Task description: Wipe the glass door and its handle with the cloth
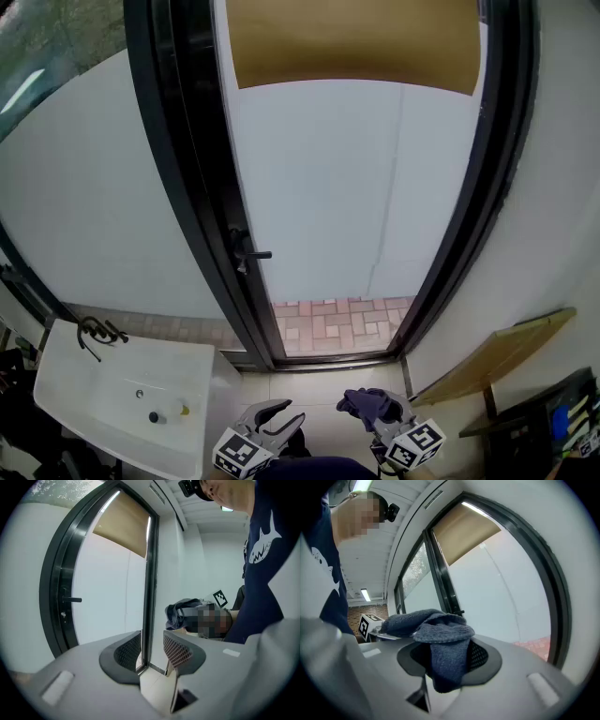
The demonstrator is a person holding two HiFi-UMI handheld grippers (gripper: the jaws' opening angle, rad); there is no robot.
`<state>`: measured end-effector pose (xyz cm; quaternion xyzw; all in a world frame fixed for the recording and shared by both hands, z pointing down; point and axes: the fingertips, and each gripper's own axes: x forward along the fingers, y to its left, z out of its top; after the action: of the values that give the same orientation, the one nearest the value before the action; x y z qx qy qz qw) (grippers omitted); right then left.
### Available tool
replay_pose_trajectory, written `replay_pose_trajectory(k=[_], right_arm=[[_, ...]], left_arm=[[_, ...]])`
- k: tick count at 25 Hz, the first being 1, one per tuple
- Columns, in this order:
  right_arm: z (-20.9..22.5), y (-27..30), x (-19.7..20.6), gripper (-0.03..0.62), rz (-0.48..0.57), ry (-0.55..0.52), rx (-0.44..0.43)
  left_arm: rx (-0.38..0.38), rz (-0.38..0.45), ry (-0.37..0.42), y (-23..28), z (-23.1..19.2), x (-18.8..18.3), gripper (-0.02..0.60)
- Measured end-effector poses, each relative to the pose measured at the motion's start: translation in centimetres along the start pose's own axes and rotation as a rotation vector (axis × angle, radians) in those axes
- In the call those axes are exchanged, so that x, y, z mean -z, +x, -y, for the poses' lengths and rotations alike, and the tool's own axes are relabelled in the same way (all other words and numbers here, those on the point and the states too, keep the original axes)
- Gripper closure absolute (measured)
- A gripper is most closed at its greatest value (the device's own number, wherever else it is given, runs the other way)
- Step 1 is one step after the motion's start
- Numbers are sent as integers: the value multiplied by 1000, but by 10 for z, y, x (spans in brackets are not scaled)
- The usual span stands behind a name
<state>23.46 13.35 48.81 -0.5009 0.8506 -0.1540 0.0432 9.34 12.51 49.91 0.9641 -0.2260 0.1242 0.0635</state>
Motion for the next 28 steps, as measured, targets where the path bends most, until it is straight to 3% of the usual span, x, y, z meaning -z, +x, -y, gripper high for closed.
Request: replay_pose_trajectory(k=[13, 28], right_arm=[[19, 70, -32, 445, 50, 1, -4], [17, 190, -66, 445, 31, -123, -33]], left_arm=[[-6, 49, 14, 15, -75, -23, 436], [-10, 82, 22, 17, -190, -38, 436]])
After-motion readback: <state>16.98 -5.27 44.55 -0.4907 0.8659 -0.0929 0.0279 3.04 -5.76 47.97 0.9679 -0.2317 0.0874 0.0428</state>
